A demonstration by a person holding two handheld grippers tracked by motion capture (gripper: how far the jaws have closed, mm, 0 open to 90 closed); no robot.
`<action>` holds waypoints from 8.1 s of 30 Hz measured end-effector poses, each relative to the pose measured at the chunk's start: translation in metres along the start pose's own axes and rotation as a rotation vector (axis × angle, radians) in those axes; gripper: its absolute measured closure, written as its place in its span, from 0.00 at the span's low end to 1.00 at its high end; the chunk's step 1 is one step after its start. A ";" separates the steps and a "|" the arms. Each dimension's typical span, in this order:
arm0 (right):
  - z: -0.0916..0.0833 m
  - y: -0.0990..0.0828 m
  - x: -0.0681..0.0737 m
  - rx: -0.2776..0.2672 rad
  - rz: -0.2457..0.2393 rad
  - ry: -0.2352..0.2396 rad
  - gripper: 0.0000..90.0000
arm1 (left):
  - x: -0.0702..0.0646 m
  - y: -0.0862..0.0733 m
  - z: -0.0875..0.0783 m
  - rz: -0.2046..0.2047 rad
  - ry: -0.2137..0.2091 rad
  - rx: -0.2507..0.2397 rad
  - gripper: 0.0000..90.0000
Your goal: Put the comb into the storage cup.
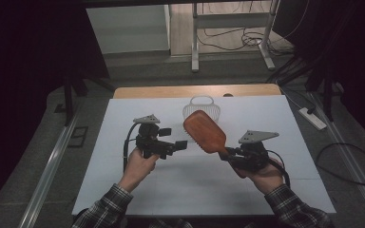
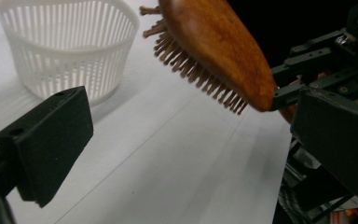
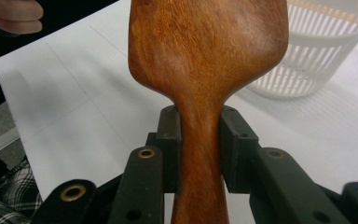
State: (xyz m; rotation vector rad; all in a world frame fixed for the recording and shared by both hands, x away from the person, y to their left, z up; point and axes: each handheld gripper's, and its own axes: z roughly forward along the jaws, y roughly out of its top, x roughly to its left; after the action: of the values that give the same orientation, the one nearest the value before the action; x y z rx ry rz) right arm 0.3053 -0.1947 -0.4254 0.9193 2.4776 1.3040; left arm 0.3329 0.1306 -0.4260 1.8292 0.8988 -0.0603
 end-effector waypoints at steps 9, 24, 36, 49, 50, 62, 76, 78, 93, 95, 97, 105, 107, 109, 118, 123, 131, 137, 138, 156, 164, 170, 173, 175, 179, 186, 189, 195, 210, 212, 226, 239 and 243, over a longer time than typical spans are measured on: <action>0.004 0.002 0.007 -0.013 -0.012 0.021 0.80 | 0.001 0.004 0.009 -0.021 -0.039 -0.002 0.00; 0.012 0.003 0.021 -0.025 -0.035 0.058 0.80 | 0.004 0.005 0.021 -0.070 -0.124 -0.011 0.00; 0.015 0.003 0.028 -0.037 -0.053 0.070 0.80 | 0.003 0.007 0.026 -0.086 -0.159 -0.003 0.06; 0.015 0.002 0.028 -0.045 -0.070 0.078 0.80 | 0.010 0.005 0.025 -0.162 -0.259 0.011 0.35; 0.016 0.002 0.027 -0.043 -0.071 0.081 0.80 | 0.012 0.004 0.025 -0.178 -0.274 0.003 0.37; 0.026 -0.003 0.029 0.005 -0.112 0.059 0.80 | 0.010 0.005 0.021 -0.200 -0.329 0.005 0.59; 0.024 -0.002 0.027 0.040 -0.155 0.019 0.53 | -0.004 0.013 0.016 -0.123 -0.259 -0.015 0.61; 0.023 -0.001 0.026 0.041 -0.152 0.026 0.49 | -0.004 0.013 0.015 -0.112 -0.243 -0.016 0.61; 0.017 -0.004 0.012 0.098 -0.073 0.066 0.30 | 0.002 0.016 0.009 -0.089 -0.180 -0.020 0.61; 0.016 -0.005 0.010 0.108 -0.068 0.065 0.28 | 0.002 0.017 0.008 -0.088 -0.175 -0.021 0.60; 0.015 -0.006 0.009 0.113 -0.066 0.062 0.27 | 0.003 0.017 0.008 -0.085 -0.170 -0.023 0.60; 0.013 -0.009 0.002 0.140 -0.033 0.080 0.19 | 0.005 0.020 0.003 -0.074 -0.141 -0.033 0.60; 0.013 -0.011 0.001 0.155 -0.036 0.074 0.15 | 0.006 0.020 0.001 -0.071 -0.132 -0.035 0.60; 0.013 -0.012 0.001 0.160 -0.042 0.070 0.13 | 0.007 0.021 -0.001 -0.070 -0.125 -0.038 0.60; 0.009 -0.022 -0.006 0.186 -0.079 0.033 0.00 | 0.012 0.026 -0.006 -0.071 -0.101 -0.050 0.60; 0.004 -0.028 -0.011 0.194 -0.062 0.024 0.00 | 0.015 0.028 -0.008 -0.074 -0.089 -0.054 0.60; -0.003 -0.036 -0.018 0.208 -0.043 0.014 0.00 | 0.019 0.032 -0.013 -0.085 -0.083 -0.065 0.60; -0.011 -0.043 -0.022 0.213 -0.022 0.000 0.00 | 0.023 0.035 -0.015 -0.096 -0.079 -0.068 0.60; -0.012 -0.044 -0.023 0.212 -0.022 -0.002 0.00 | 0.023 0.036 -0.016 -0.097 -0.077 -0.068 0.60; -0.039 -0.063 -0.031 0.213 0.049 -0.071 0.00 | 0.035 0.049 -0.025 -0.115 -0.057 -0.093 0.60; -0.054 -0.072 -0.032 0.204 0.077 -0.101 0.00 | 0.039 0.058 -0.029 -0.120 -0.043 -0.106 0.60; -0.063 -0.079 -0.036 0.211 0.097 -0.137 0.00 | 0.042 0.063 -0.031 -0.123 -0.040 -0.119 0.60; -0.068 -0.081 -0.038 0.198 0.113 -0.146 0.00 | 0.043 0.065 -0.031 -0.126 -0.035 -0.121 0.60; -0.071 -0.081 -0.037 0.190 0.124 -0.147 0.00 | 0.044 0.066 -0.032 -0.125 -0.031 -0.122 0.60; -0.075 -0.082 -0.036 0.204 0.123 -0.154 0.00 | 0.047 0.070 -0.033 -0.133 -0.027 -0.127 0.60; -0.084 -0.085 -0.033 0.204 0.138 -0.181 0.00 | 0.052 0.074 -0.037 -0.143 -0.019 -0.132 0.60; -0.088 -0.086 -0.031 0.208 0.145 -0.201 0.00 | 0.053 0.075 -0.037 -0.146 -0.014 -0.135 0.60; -0.093 -0.088 -0.027 0.221 0.152 -0.231 0.00 | 0.054 0.079 -0.037 -0.143 -0.007 -0.136 0.60; -0.095 -0.090 -0.027 0.220 0.150 -0.236 0.00 | 0.055 0.100 -0.036 -0.135 0.034 -0.154 0.60; -0.095 -0.090 -0.026 0.218 0.147 -0.235 0.00 | 0.057 0.102 -0.033 -0.139 0.039 -0.157 0.60; -0.095 -0.090 -0.026 0.223 0.153 -0.226 0.00 | 0.072 0.109 -0.025 -0.176 0.075 -0.187 0.60; -0.094 -0.090 -0.026 0.228 0.149 -0.213 0.00 | 0.086 0.108 -0.010 -0.215 0.111 -0.206 0.60; -0.094 -0.090 -0.026 0.231 0.148 -0.209 0.00 | 0.089 0.105 -0.003 -0.225 0.116 -0.205 0.60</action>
State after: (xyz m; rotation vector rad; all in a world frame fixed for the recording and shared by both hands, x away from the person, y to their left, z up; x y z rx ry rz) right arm 0.2462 -0.3119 -0.4442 1.2438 2.4679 0.9157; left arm 0.4585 0.1639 -0.3807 1.5493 1.1479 -0.0027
